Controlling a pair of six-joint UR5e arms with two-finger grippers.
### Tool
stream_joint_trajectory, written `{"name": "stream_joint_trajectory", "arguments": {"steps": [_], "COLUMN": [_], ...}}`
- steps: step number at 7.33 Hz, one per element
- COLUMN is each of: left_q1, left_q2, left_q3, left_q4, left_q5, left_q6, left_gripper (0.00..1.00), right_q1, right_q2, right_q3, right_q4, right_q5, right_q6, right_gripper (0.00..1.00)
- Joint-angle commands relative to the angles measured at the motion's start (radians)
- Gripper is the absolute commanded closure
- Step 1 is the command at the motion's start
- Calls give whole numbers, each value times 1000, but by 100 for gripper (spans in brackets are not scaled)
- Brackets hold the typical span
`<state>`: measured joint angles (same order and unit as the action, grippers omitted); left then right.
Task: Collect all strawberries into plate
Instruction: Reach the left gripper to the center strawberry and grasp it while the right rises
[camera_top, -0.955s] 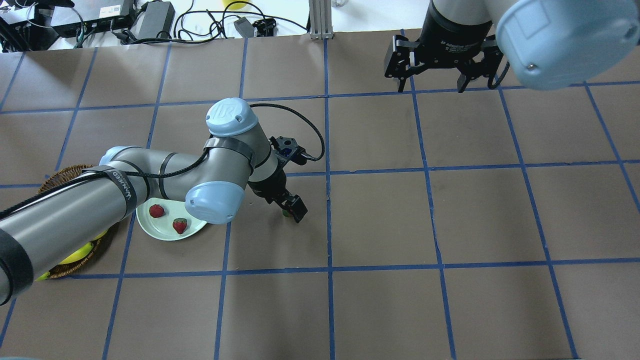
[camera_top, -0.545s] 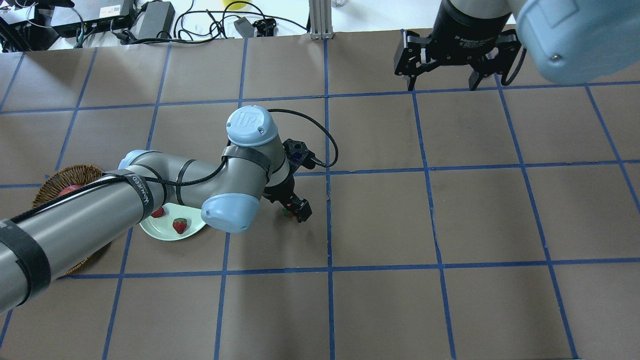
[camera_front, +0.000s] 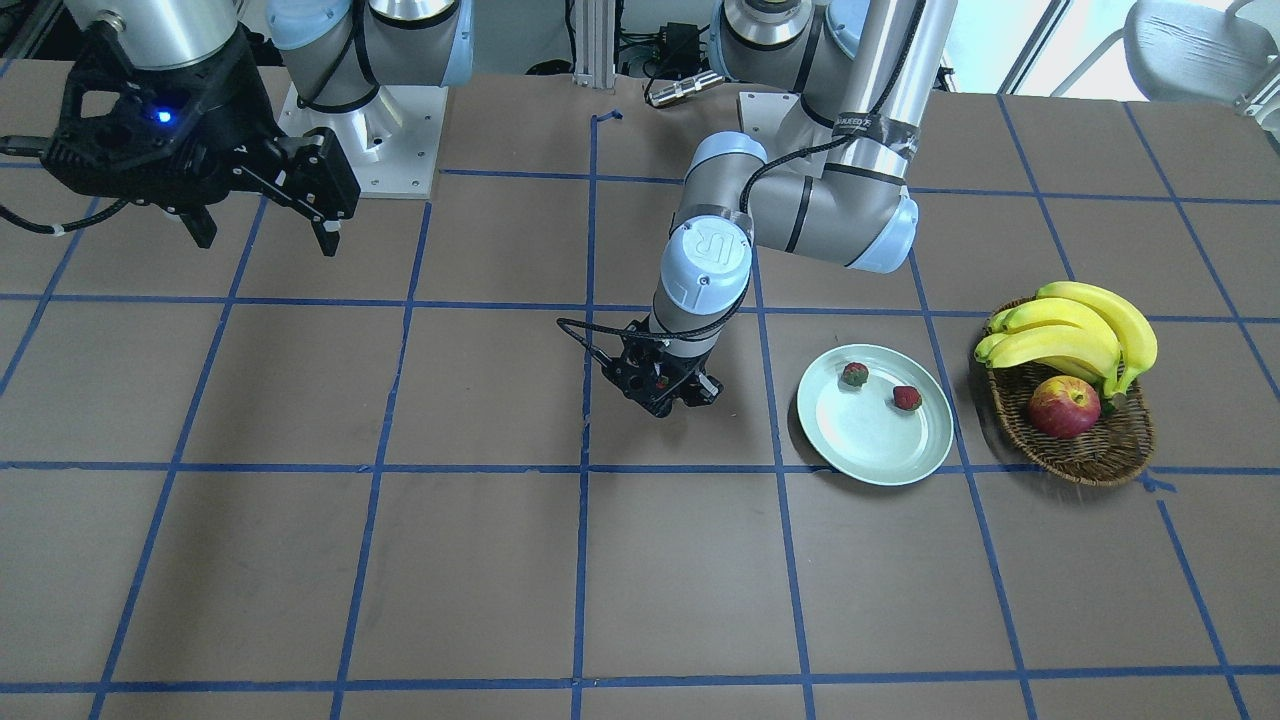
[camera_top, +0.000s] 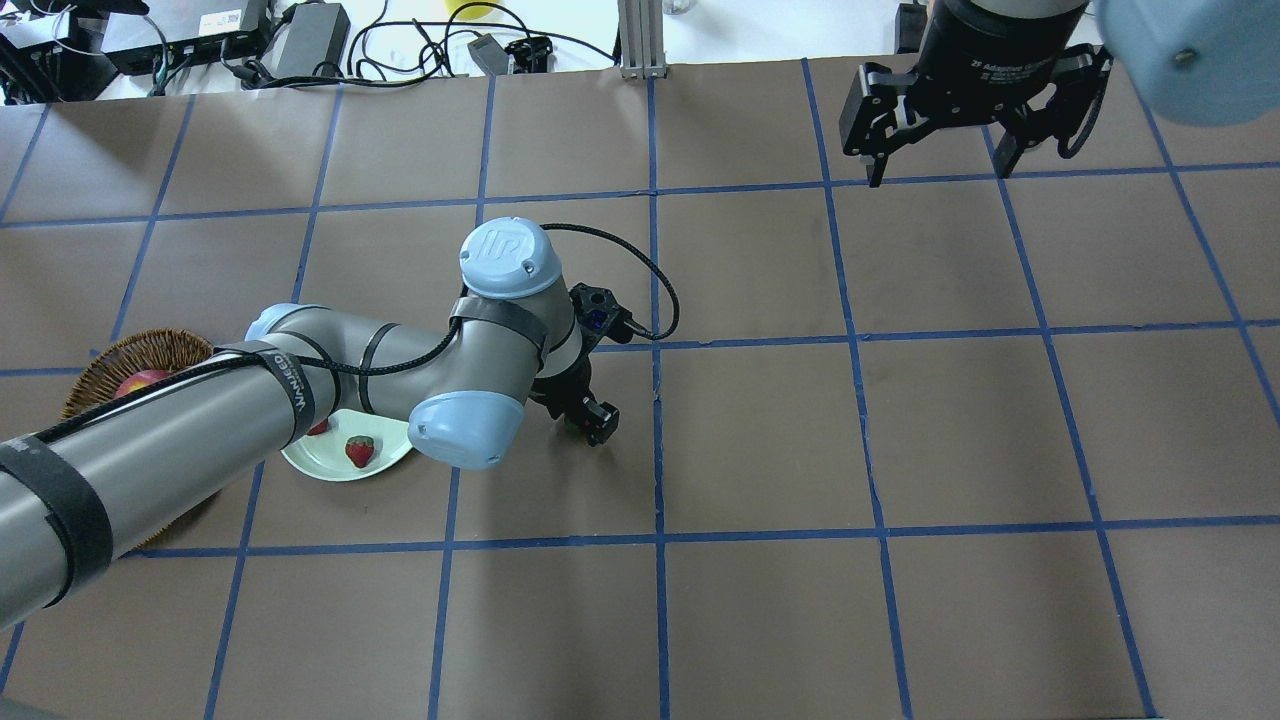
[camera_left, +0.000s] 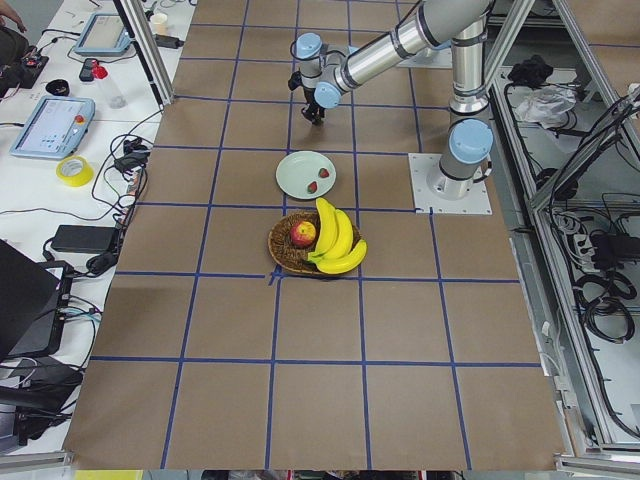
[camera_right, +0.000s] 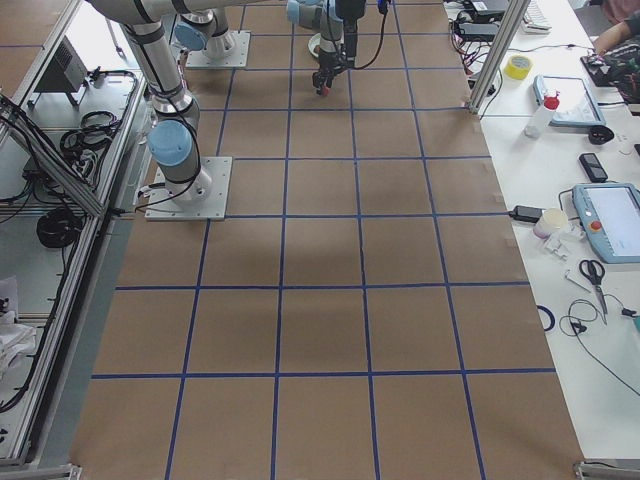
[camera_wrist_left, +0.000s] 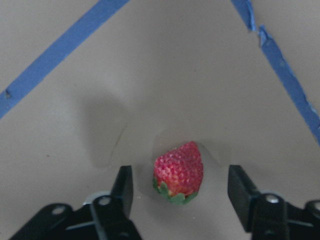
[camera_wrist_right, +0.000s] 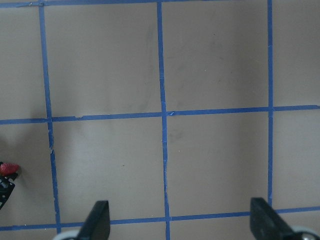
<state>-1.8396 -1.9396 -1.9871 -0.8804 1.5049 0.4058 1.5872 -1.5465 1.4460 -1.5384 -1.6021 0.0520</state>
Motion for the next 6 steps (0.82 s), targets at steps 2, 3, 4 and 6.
{"name": "stream_joint_trajectory", "arguments": {"steps": [2, 3, 4, 6], "left_q1": [5, 25, 72, 286], "left_q2": [43, 75, 100, 149], "left_q3": [19, 58, 73, 71], "left_q4": [4, -11, -47, -107], "left_q5": [15, 58, 131, 111], "left_q6": [10, 1, -7, 2], "left_gripper": [100, 100, 100, 100], "right_q1": [-21, -23, -21, -19], "right_q2": [-26, -40, -47, -50], "right_q3": [43, 47, 48, 57], "right_q4": [-12, -5, 1, -12], "right_q5": [160, 150, 151, 139], "right_q6": [-6, -4, 2, 8], "right_gripper": [0, 0, 0, 0]}}
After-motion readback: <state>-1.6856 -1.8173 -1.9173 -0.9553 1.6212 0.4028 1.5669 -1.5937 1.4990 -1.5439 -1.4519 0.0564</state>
